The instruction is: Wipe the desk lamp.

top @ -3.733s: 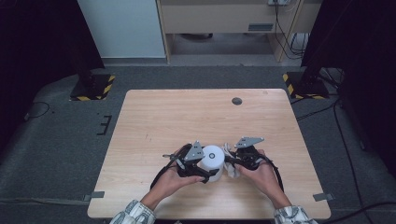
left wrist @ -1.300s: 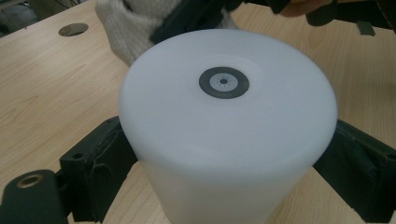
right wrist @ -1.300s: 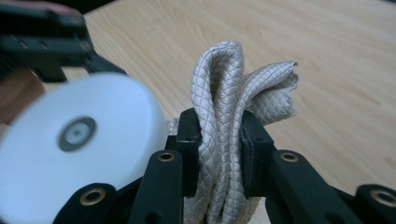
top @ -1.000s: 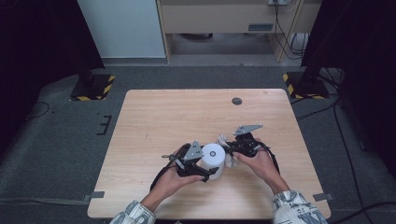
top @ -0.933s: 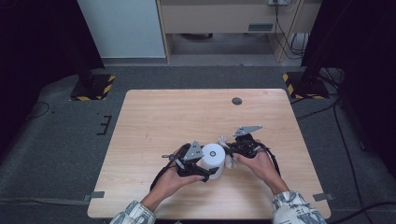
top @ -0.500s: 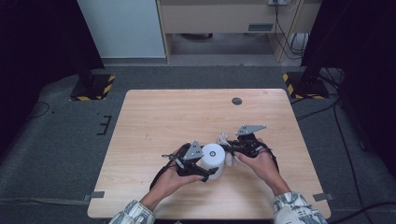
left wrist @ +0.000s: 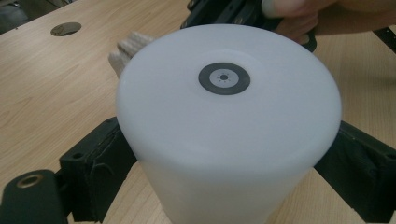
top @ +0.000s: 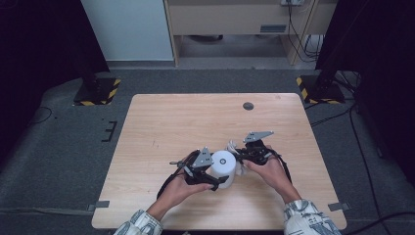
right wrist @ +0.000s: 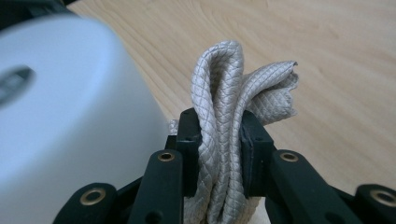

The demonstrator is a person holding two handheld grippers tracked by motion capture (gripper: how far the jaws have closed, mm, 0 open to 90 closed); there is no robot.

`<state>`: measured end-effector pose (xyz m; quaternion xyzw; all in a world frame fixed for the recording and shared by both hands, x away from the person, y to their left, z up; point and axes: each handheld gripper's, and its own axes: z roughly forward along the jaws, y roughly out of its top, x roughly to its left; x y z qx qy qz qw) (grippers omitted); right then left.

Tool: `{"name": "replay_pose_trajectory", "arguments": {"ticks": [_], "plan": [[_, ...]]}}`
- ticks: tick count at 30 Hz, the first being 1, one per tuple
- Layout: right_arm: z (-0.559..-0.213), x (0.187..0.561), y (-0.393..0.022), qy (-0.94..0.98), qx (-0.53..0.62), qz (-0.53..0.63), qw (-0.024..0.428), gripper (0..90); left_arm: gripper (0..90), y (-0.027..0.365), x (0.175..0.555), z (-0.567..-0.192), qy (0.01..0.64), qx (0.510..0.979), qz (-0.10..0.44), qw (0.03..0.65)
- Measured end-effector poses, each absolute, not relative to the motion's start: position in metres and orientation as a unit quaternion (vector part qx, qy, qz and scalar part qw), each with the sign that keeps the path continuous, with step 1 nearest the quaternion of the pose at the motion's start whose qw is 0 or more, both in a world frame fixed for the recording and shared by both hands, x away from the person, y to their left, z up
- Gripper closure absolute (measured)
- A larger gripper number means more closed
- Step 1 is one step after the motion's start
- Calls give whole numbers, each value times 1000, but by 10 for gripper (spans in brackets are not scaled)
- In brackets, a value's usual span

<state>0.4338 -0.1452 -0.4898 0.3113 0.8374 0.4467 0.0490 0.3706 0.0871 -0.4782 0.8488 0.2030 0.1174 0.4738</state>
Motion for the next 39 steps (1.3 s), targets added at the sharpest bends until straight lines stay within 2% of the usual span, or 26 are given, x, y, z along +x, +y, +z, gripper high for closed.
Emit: {"name": "replay_pose_trajectory", "arguments": {"ticks": [6, 20, 34, 39], "plan": [[-499, 431, -145, 842, 319, 432, 52, 736, 81, 87, 372, -478, 200, 851, 115, 471], [-442, 400, -169, 798, 320, 501, 99, 735, 81, 86, 372, -478, 193, 856, 120, 464], [-498, 394, -161, 820, 355, 442, 81, 735, 81, 86, 371, -479, 198, 854, 118, 466], [-495, 391, -161, 820, 352, 444, 87, 735, 81, 86, 372, -480, 197, 854, 116, 468]]}}
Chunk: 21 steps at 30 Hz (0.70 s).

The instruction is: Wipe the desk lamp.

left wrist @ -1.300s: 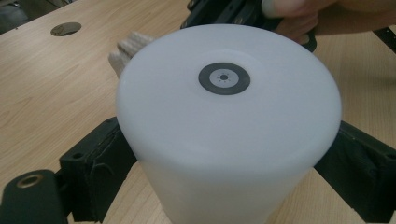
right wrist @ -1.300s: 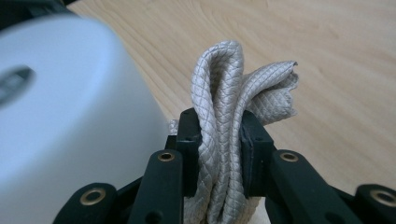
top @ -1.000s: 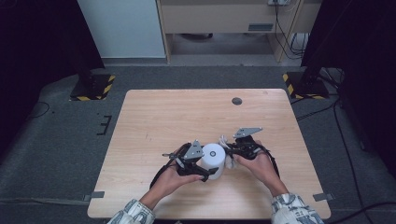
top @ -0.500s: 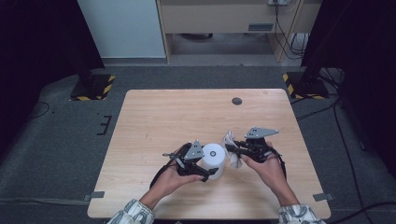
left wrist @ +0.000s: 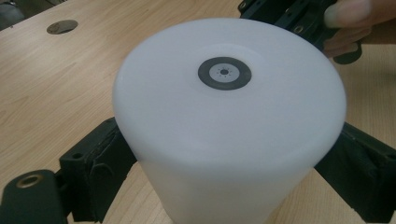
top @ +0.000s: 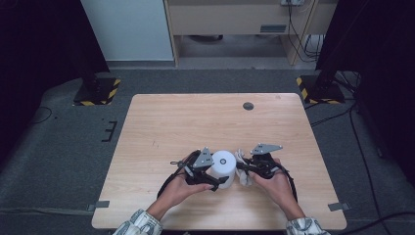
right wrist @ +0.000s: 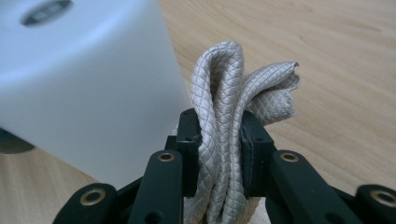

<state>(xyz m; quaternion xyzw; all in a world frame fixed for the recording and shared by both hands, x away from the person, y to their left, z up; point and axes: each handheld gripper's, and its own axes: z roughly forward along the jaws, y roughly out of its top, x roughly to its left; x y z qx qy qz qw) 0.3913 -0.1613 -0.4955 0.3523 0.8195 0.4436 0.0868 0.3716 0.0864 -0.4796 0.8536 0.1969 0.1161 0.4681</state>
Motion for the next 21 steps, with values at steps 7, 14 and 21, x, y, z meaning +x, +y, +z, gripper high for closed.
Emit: {"name": "replay_pose_trajectory", "arguments": {"ticks": [7, 14, 21], "plan": [[-460, 381, -171, 785, 346, 504, 98, 735, 81, 86, 372, -480, 196, 855, 117, 465], [-469, 383, -168, 791, 348, 493, 102, 735, 80, 86, 372, -480, 196, 856, 117, 464], [-505, 392, -158, 822, 363, 430, 87, 735, 80, 85, 372, -480, 196, 857, 116, 462]]}}
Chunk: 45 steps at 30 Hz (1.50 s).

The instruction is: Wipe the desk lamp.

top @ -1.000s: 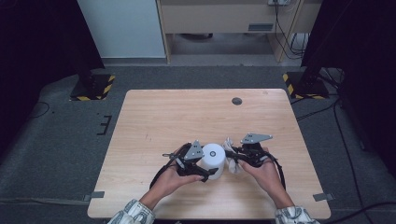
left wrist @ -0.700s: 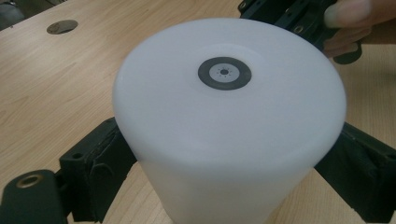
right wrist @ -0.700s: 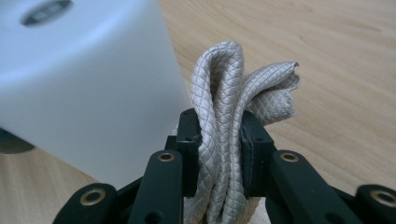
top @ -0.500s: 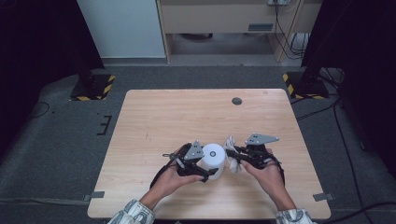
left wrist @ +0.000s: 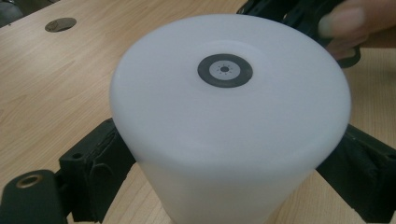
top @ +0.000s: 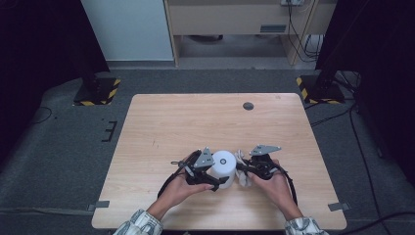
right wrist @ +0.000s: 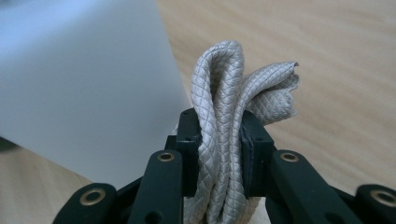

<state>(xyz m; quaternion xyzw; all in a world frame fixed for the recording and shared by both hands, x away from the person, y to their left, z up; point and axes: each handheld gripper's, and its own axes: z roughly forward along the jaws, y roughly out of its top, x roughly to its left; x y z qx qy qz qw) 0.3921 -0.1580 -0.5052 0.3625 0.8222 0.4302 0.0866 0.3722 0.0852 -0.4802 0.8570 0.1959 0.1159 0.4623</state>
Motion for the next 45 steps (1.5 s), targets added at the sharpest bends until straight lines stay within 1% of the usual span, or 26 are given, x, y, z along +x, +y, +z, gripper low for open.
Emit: {"name": "replay_pose_trajectory", "arguments": {"ticks": [2, 6, 17, 21, 29, 32, 39, 45], "plan": [[-510, 393, -156, 825, 365, 422, 87, 735, 80, 85, 372, -480, 196, 857, 116, 462], [-504, 388, -158, 820, 367, 430, 88, 735, 80, 85, 372, -480, 195, 858, 116, 461], [-459, 361, -173, 784, 346, 503, 119, 735, 80, 85, 373, -480, 194, 858, 116, 461], [-463, 359, -172, 788, 345, 496, 116, 735, 79, 84, 374, -480, 194, 858, 115, 460], [-496, 371, -162, 818, 362, 436, 97, 735, 79, 84, 374, -480, 194, 859, 116, 459], [-501, 375, -160, 822, 366, 426, 93, 735, 79, 84, 374, -481, 194, 860, 114, 459], [-481, 368, -165, 801, 360, 466, 113, 735, 79, 83, 376, -481, 193, 861, 112, 457], [-464, 359, -172, 779, 357, 501, 118, 734, 78, 79, 379, -482, 199, 860, 111, 456]]}}
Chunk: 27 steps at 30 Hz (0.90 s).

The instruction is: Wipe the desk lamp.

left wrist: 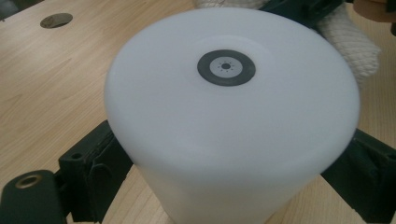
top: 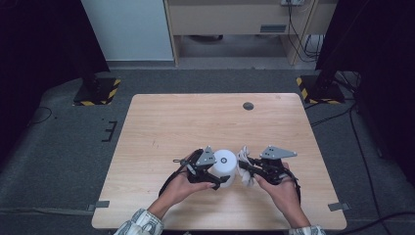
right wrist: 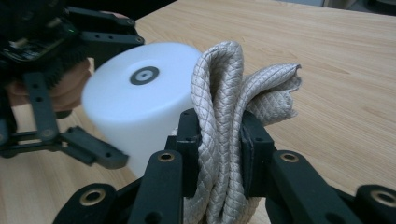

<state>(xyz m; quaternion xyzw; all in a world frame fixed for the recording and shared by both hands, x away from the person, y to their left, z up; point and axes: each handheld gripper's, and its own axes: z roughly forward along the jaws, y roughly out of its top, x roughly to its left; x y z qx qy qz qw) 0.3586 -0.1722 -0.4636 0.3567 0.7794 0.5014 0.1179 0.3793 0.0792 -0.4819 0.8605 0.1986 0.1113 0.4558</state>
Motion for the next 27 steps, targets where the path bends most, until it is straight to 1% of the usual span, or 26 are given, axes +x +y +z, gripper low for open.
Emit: {"name": "replay_pose_trajectory", "arguments": {"ticks": [7, 12, 18, 20, 27], "plan": [[-473, 354, -168, 797, 352, 475, 127, 734, 76, 77, 380, -483, 197, 861, 115, 454], [-488, 356, -163, 814, 352, 446, 124, 734, 76, 77, 381, -483, 197, 861, 116, 454], [-505, 365, -161, 824, 362, 423, 108, 734, 77, 77, 382, -483, 197, 861, 116, 454], [-502, 364, -162, 822, 359, 427, 113, 734, 77, 77, 381, -482, 197, 862, 116, 452], [-473, 351, -169, 793, 344, 483, 138, 734, 77, 77, 381, -482, 198, 862, 116, 451]]}}
